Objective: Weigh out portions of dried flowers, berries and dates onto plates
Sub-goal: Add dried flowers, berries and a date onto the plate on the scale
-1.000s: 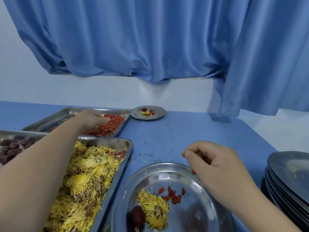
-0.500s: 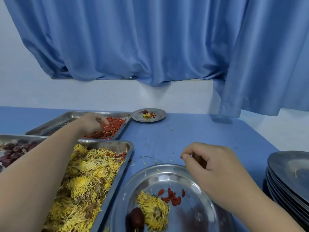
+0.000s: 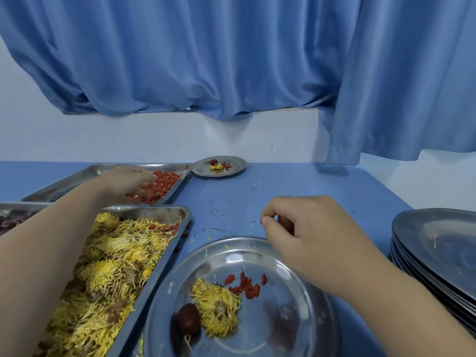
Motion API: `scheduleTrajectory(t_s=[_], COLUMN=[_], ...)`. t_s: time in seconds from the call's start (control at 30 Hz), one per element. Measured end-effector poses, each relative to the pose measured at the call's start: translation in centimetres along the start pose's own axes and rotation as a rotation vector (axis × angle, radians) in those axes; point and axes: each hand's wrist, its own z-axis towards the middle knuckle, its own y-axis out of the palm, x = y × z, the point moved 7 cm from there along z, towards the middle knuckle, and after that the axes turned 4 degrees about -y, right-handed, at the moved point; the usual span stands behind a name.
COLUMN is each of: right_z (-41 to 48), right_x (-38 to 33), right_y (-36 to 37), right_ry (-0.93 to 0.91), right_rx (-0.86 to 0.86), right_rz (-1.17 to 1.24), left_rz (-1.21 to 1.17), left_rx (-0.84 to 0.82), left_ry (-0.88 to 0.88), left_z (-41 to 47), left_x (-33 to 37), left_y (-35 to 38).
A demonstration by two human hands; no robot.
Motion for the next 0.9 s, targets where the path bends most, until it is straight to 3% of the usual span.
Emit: scheduleTrajectory(t_s=[0.23, 0.37, 0.67, 0.8, 0.9], right_z=[-0.3, -0.2, -3.4, -7.3, -10.4], right_x=[-1.7, -2.2, -2.1, -1.0, 0.0], right_y=[0.3, -0.9, -4.5, -2.8, -2.1], right_ry=[-0.054, 0.011, 0.209, 0.286, 0.335], right_rx=[-0.082, -0.182, 0.039, 0.070, 0.137], right_rz=[-0.054, -0.005, 0.495, 0.503, 0.422], left_rz=[-0.077, -0.088, -0.355, -0.407, -0.383], left_rx=[-0.038, -0.044, -0.281, -0.317, -0.229], left_ry=[0.063, 0.156, 0.249, 0.254, 0.260], left_z=[-4.0, -7.0, -18.3, -22.0, -23.9], left_x=[0.9, 2.8, 7.0, 7.4, 6.9], left_y=[-0.5, -0.9, 4.7, 6.6, 7.4])
